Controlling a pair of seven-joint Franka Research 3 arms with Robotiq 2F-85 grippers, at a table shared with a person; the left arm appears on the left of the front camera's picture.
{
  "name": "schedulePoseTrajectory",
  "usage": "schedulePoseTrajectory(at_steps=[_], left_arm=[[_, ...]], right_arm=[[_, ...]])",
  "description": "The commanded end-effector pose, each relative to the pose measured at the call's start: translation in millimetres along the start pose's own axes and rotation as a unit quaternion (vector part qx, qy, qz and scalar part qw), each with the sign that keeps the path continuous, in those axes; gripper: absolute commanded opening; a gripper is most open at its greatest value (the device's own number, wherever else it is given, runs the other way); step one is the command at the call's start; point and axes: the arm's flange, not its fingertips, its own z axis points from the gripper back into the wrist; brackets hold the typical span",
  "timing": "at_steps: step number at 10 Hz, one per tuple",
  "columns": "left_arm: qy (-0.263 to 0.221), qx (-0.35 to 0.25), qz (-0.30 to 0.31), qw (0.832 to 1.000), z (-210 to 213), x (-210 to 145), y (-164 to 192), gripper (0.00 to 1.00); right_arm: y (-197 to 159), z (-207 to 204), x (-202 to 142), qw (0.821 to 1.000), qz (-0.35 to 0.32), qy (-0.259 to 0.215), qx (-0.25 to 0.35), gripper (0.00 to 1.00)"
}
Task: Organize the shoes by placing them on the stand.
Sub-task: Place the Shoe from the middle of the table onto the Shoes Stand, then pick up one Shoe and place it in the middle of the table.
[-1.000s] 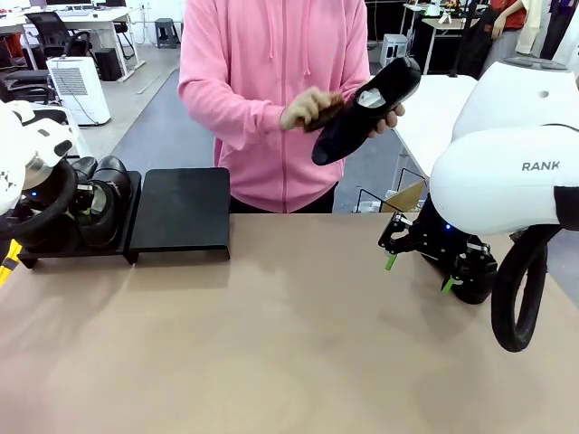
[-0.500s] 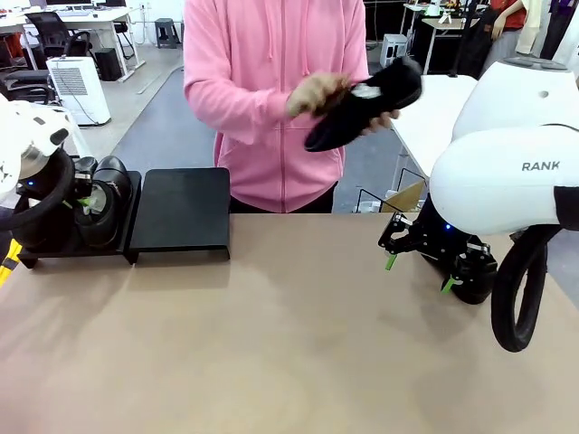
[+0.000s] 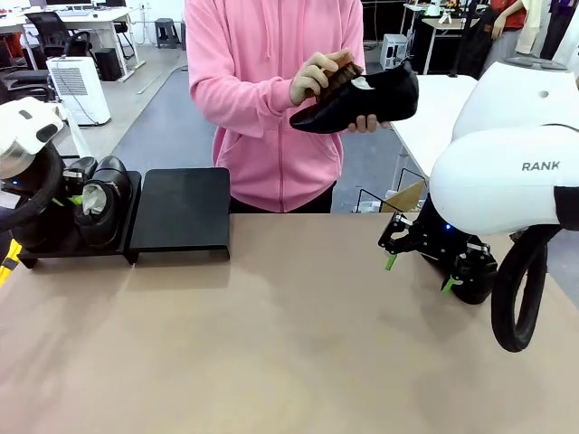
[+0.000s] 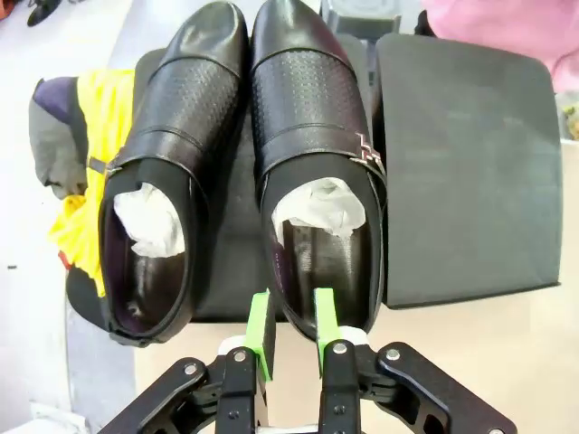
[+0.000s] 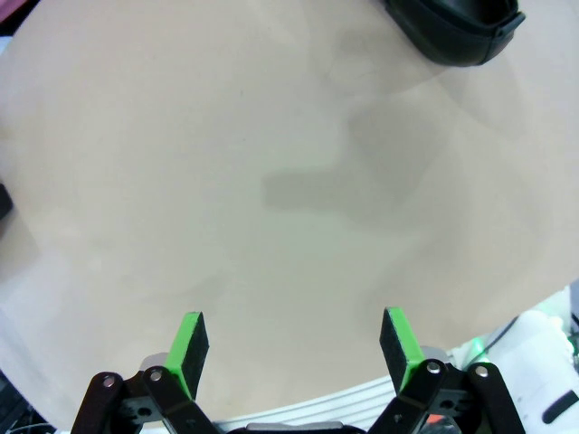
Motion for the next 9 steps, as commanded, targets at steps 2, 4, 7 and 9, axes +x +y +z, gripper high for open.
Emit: schedulePoseTrajectory(at_steps=[2,4,7,9], left_arm=[[-0.002,-0.01,-0.001,1.0,-8.6,10.3,-5.7,0.28],[-0.002,-0.01,-0.001,1.0,-8.6,10.3,-5.7,0.28],[-0.002,-0.01,-0.001,1.0,-8.6,10.3,-5.7,0.28],[-0.039,-0.005,-0.017,0.999,12.0,8.1,-20.8,0.28]], right_arm=[[1.7,2.2,2.7,1.0,0.01,0.001,0.004,1.0],[1.7,2.2,2.7,1.0,0.01,0.001,0.004,1.0],[1.7,2.2,2.7,1.0,0.01,0.001,0.004,1.0],[1.7,2.2,2.7,1.0,0.01,0.001,0.004,1.0]])
